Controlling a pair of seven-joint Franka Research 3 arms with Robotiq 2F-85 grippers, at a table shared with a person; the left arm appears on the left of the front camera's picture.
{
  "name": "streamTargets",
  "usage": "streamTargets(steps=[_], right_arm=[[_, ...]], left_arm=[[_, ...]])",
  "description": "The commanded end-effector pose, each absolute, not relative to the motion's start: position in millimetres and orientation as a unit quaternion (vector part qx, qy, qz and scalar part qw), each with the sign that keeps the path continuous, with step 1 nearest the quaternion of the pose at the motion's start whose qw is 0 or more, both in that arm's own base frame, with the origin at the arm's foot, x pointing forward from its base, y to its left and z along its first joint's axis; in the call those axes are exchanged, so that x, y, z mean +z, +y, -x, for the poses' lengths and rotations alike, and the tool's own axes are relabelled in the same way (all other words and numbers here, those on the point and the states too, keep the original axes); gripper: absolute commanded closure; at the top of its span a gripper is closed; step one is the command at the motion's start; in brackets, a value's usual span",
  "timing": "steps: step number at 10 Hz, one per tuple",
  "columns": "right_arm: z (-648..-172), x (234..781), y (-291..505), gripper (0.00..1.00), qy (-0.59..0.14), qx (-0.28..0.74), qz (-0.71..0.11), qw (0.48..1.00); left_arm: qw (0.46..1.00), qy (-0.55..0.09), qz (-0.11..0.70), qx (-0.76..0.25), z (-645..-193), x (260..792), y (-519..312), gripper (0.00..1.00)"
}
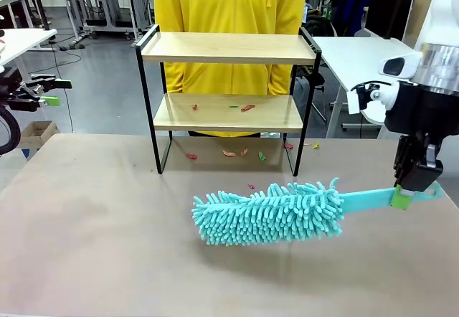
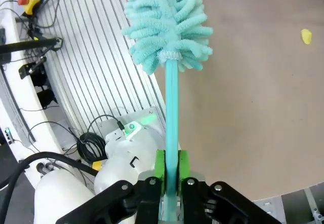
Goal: Clean the shelf.
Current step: Clean the specific section of the Shelf indicated by the human with the Duster.
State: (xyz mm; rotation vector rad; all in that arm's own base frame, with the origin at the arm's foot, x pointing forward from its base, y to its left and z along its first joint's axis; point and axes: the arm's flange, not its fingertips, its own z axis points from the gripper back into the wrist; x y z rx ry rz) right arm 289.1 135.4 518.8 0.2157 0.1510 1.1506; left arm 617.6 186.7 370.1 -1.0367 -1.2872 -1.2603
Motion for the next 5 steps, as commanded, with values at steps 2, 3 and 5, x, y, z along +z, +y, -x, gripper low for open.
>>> streamTargets(steps=[2, 3, 5], right_arm=[[-291.0, 520.0, 138.2, 0.87, 0.065, 0.537, -0.101, 0.835], [-291.0, 520.0, 138.2, 0.87, 0.065, 0.537, -0.101, 0.835], [-291.0, 520.0, 138.2, 0.87, 0.065, 0.537, -0.101, 0.835]], left_arm=[[0.506, -0.533, 0.43, -0.524, -616.8, 371.6, 186.0, 0.0], [0.506, -0.533, 0.43, -0.524, -616.8, 371.6, 186.0, 0.0], [0.506, -0.533, 0.43, -0.524, -616.8, 371.6, 186.0, 0.0]])
